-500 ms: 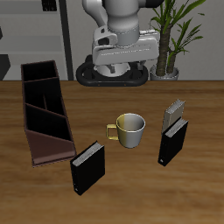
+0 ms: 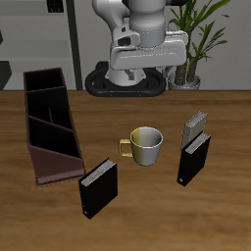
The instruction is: Place the left black book into the right desk caddy's right compartment
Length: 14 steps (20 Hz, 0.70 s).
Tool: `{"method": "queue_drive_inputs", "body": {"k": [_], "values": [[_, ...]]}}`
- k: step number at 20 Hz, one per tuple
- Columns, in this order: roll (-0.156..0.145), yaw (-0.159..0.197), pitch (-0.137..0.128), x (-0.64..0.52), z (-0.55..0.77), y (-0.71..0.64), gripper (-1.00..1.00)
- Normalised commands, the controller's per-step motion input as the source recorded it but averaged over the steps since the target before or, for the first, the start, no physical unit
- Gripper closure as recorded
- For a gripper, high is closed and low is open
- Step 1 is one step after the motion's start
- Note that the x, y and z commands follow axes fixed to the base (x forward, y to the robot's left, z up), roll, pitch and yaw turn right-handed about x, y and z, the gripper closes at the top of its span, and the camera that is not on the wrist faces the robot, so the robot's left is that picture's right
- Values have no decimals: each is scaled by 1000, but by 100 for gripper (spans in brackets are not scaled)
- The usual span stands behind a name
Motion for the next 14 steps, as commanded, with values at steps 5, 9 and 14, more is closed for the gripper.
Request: {"method": "queue_drive_inputs", "body": {"k": [5, 9, 14], "values": [[-55, -64, -31, 274, 150, 297, -100], [-43, -108, -15, 335, 73, 336, -100], [-41, -132, -14, 282, 105, 232, -100]]}}
